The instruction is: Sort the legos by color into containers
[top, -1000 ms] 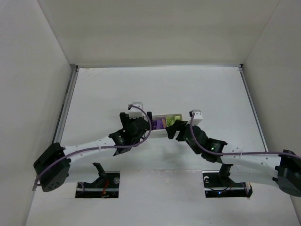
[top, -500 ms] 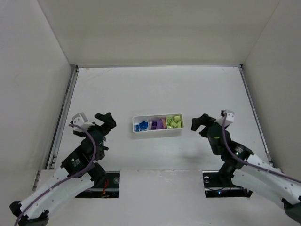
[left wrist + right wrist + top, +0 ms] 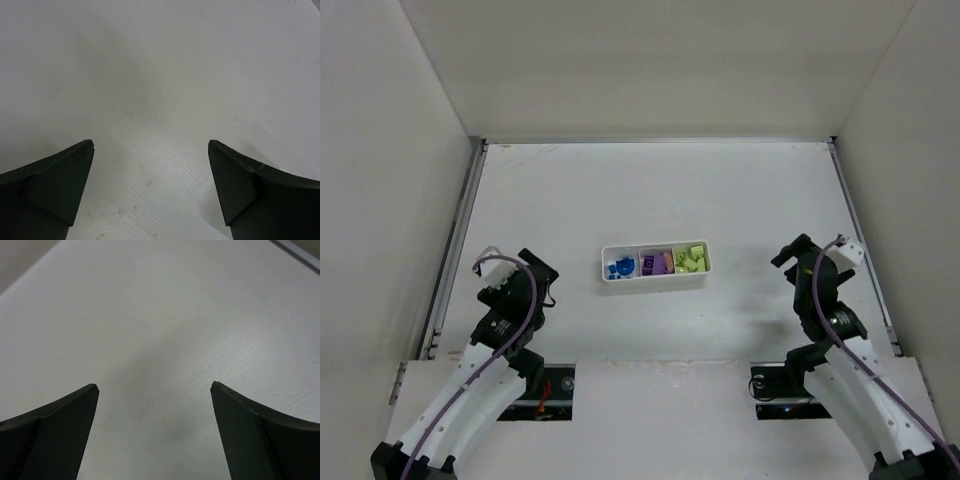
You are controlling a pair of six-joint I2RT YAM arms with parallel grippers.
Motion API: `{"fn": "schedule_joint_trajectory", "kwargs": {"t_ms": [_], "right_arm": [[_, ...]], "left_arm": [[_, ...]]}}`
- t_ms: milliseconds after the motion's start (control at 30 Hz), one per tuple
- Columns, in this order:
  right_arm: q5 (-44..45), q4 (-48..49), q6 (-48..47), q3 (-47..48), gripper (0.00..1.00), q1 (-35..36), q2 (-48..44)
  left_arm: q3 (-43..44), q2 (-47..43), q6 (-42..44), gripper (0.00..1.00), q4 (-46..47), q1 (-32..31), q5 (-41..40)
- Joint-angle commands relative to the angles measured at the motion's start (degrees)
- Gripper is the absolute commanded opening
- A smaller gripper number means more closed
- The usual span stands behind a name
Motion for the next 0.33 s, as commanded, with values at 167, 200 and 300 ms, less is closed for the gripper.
{"fn": "schedule_joint_trajectory", "kwargs": {"t_ms": [167, 200, 300], "right_arm": [[-5.3, 12.1, -7.8, 2.5, 1.00, -3.8, 6.2], [-5.5, 13.0, -8.4, 2.4, 1.00, -4.3, 6.4], [-5.6, 14.8, -10.1, 2.1, 1.00, -5.7, 7.9]], "left_arm": [[-3.9, -4.9, 1.9, 1.00, 6.1, 2.1, 8.1], [-4.0, -4.7, 2.3, 1.00, 6.3, 1.7, 8.0], [-3.6, -3.2, 2.7, 1.00, 6.5, 1.6, 7.9]]}}
